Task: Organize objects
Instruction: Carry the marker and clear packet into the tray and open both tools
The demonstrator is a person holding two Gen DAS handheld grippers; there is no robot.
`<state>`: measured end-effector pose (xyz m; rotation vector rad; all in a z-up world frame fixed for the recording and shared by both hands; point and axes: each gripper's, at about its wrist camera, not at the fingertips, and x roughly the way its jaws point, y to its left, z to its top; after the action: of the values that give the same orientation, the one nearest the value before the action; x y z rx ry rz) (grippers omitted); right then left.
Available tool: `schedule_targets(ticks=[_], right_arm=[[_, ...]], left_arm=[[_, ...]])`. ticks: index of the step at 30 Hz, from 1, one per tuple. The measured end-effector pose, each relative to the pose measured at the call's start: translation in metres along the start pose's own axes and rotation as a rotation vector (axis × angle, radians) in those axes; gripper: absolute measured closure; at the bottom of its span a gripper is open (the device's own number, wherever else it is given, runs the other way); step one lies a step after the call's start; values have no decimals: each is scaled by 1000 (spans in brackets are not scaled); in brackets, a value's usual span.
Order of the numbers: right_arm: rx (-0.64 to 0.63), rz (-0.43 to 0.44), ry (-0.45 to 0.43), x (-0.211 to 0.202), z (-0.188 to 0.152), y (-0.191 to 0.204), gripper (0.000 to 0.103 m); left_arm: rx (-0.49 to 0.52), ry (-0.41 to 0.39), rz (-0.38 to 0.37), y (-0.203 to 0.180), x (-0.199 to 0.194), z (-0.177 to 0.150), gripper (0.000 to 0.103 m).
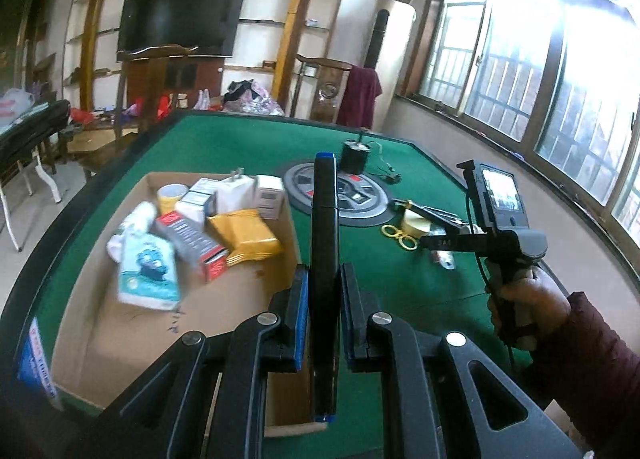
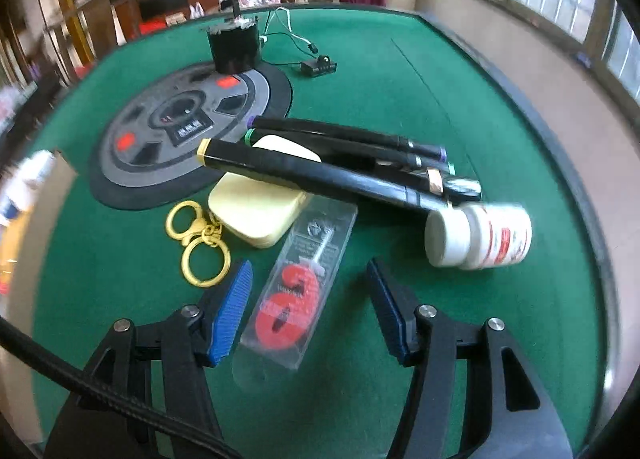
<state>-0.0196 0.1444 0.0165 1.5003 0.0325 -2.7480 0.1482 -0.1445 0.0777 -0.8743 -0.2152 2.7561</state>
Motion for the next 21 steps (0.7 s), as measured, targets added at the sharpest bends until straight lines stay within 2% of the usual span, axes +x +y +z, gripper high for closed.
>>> schedule_targets(ticks=[1, 3, 4, 6, 13, 17, 21], right_arm=[[4, 0, 1, -1, 0, 1, 66], [-5, 2, 2, -4, -3, 1, 77], [-5, 13, 4, -6, -5, 0, 78], [16, 51, 9, -12, -10, -6, 78], [107, 314, 30, -41, -35, -16, 78], [107, 435, 17, -64, -34, -2, 78], [55, 530, 7, -84, -27, 37, 78]], left_arm=[[2, -5, 9, 2, -3, -1, 91], [6, -14, 21, 5, -6, -3, 91], [5, -19, 23, 7, -8, -5, 91], [-2, -20, 27, 11, -8, -6, 91], [-50, -2, 49, 34, -5, -13, 91], [-108, 20, 100, 59, -7, -14, 91], [-115, 56, 194, 82, -8, -12, 91]])
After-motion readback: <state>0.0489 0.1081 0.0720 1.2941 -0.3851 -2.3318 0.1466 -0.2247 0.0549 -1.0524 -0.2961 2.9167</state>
